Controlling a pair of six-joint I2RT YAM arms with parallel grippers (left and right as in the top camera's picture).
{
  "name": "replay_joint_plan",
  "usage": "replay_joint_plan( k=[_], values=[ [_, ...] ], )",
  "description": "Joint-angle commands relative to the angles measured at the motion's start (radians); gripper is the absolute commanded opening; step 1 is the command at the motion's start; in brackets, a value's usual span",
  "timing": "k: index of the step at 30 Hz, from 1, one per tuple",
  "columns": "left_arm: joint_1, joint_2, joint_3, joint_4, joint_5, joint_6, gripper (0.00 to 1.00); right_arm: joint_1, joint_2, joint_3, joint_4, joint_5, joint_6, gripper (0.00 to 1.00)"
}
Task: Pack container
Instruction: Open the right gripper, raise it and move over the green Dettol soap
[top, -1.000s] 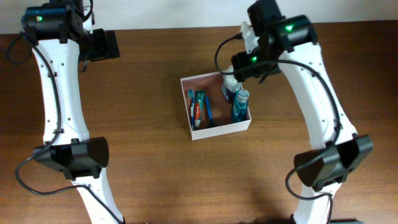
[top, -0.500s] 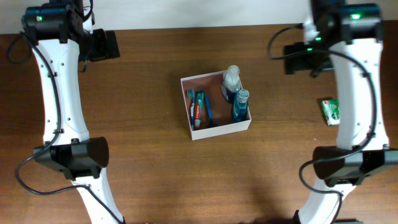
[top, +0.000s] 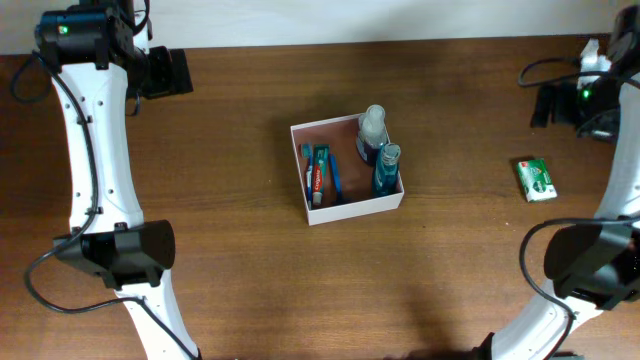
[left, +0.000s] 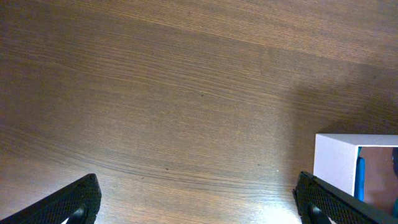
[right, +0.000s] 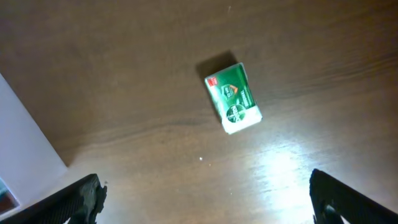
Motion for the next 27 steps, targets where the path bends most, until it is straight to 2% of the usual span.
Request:
replay_joint_plan(
  k=[1,6,11,27],
  values=[
    [0.002,0.008,0.005,0.001,-0.007,0.012,1.0,-0.034,-0.003,-0.086,0.05,-0.047,-0.097,0.98],
    [0.002,0.008,0.005,0.001,-0.007,0.012,1.0,-0.064,-0.003,-0.106,0.109,-0.045,-0.098,0.98],
    [0.002,0.008,0.005,0.001,-0.007,0.012,1.0,-0.077,0.009,-0.118,0.184,-0.047,-0.295,0.99],
    [0.002,0.008,0.005,0.001,-0.007,0.012,1.0,-0.076,0.062,-0.32,0.323,0.041,-0.393,1.0]
  ],
)
